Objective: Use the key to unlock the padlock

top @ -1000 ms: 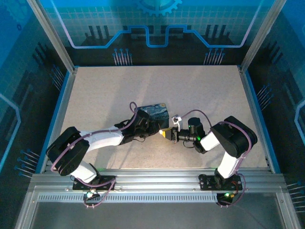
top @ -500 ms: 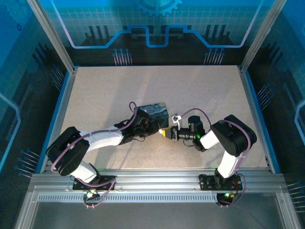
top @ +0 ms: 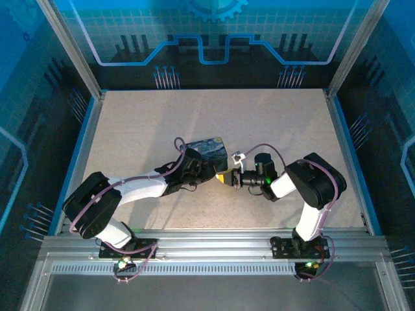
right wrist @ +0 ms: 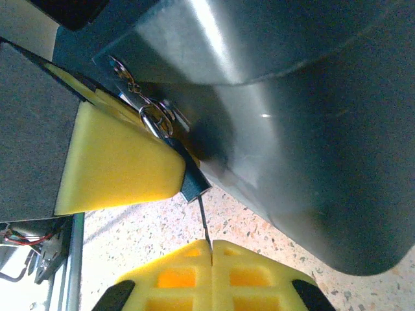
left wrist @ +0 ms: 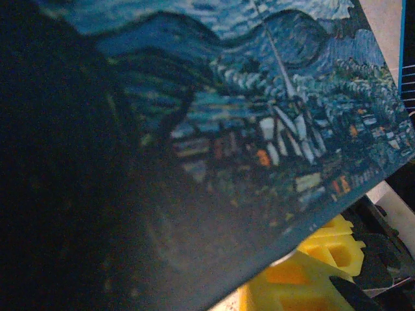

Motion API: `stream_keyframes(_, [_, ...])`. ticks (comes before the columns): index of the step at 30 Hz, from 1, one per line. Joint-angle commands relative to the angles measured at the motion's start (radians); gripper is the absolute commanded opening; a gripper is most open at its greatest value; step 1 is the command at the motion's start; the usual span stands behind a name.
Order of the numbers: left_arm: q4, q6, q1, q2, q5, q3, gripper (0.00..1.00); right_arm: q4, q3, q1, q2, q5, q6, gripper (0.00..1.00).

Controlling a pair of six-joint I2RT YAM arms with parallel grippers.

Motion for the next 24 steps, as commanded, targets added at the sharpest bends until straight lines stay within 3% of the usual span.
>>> stream_keyframes(1, [0.043,0.023,-0.032,0.005,0.134,-0.005,0.23,0.093,0.075,-0.011,-0.003,0.000,-0.021,0.06])
stream_keyframes(24, [0.033,0.013,-0.032,0.012,0.181,0.016,0.23,0.032,0.092,-0.011,-0.015,0.005,-0.096,0.06])
